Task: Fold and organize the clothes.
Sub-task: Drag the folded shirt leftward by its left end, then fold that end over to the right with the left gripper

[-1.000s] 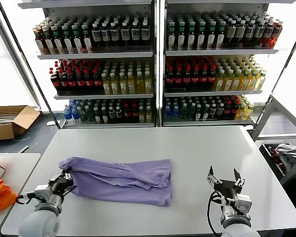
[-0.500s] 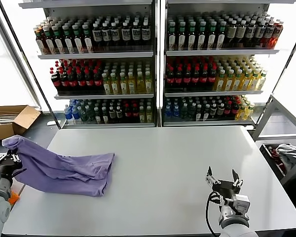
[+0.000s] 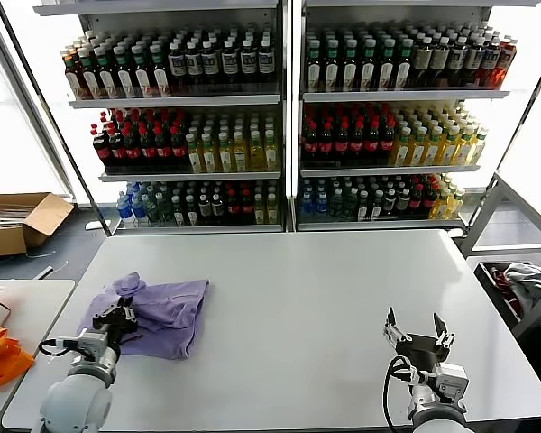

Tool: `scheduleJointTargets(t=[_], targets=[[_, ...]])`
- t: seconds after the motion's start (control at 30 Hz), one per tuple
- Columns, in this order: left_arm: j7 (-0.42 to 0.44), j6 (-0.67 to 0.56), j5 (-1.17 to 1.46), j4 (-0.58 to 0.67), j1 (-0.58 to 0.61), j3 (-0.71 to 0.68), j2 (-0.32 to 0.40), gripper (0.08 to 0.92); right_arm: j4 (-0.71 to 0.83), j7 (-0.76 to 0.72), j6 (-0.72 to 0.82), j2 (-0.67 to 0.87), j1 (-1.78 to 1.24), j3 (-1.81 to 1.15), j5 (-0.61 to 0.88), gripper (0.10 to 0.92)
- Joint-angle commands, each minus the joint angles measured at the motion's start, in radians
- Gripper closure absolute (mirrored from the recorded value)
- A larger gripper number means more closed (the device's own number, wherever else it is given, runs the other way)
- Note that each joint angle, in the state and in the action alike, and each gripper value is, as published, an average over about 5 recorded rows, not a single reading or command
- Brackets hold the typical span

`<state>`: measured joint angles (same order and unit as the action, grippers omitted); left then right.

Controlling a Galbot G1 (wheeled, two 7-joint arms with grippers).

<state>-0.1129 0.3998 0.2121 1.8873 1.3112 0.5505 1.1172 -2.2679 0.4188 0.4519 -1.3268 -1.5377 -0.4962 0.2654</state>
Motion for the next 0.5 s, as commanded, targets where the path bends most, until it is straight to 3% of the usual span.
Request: scheduleJointTargets(t=[0.03,0.5], targets=[[-0.002,0.034,-0.051,0.005,-0.068,-0.285,0.141,0.890,-0.038,-0.003,-0.002,-0.006,-0.035,-0.016,-0.010,0.203],[0.064,0.000,-0.150,-0.148,-0.112,-0.294,0.164,0.876,-0.033,-0.007,-0.009,-0.035,-0.049,-0.009,-0.028,0.203]])
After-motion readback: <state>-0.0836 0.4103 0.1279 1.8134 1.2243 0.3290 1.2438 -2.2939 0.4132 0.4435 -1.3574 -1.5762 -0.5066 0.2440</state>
